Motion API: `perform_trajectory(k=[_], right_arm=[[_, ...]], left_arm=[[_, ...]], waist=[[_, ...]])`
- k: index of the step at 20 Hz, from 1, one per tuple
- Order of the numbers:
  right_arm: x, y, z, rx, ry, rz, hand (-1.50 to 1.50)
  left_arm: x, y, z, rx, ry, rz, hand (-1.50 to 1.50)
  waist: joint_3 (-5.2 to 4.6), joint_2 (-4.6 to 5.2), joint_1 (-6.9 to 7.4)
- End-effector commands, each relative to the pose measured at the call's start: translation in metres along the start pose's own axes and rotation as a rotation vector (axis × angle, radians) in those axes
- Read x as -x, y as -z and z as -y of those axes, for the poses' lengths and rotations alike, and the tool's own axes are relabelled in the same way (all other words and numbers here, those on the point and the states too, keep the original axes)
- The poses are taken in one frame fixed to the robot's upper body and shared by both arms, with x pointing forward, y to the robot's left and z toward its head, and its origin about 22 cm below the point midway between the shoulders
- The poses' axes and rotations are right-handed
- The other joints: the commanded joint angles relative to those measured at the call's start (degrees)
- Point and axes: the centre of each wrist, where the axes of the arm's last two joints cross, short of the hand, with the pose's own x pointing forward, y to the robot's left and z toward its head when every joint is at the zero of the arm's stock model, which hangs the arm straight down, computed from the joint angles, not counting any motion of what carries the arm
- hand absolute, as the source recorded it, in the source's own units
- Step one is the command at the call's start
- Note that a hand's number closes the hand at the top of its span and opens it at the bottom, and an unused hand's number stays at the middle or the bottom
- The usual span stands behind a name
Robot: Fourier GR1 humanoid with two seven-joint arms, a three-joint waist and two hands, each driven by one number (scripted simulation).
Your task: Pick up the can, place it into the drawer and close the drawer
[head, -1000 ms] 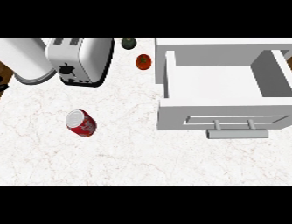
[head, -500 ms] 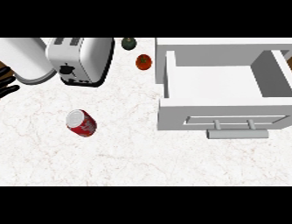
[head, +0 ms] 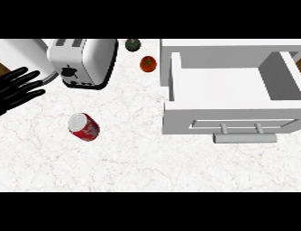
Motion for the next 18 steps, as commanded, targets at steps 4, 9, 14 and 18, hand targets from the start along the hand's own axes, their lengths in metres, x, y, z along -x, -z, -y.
perform_trajectory(k=[4, 9, 14, 18], right_arm=[[-0.003, -0.010, 0.029, -0.018, -0.009, -0.001, -1.50], [-0.007, -0.009, 0.009, -0.009, 0.000, -0.006, -1.50], [-0.013, -0.008, 0.018, -0.001, -0.015, 0.001, -1.50], [-0.001, -0.015, 0.025, -0.002, 0.004, 0.005, -1.50]], left_arm=[[0.032, 0.036, 0.010, -0.010, 0.002, -0.055, -1.50], [0.038, 0.051, -0.002, -0.035, 0.009, -0.058, -1.50], [0.082, 0.058, 0.008, -0.055, 0.060, -0.070, -1.50], [0.100, 0.045, 0.002, -0.096, 0.051, -0.078, -1.50]], waist=[[-0.01, 0.01, -0.24], [-0.03, 0.08, -0.17], [-0.05, 0.13, -0.18], [-0.04, 0.11, -0.12]])
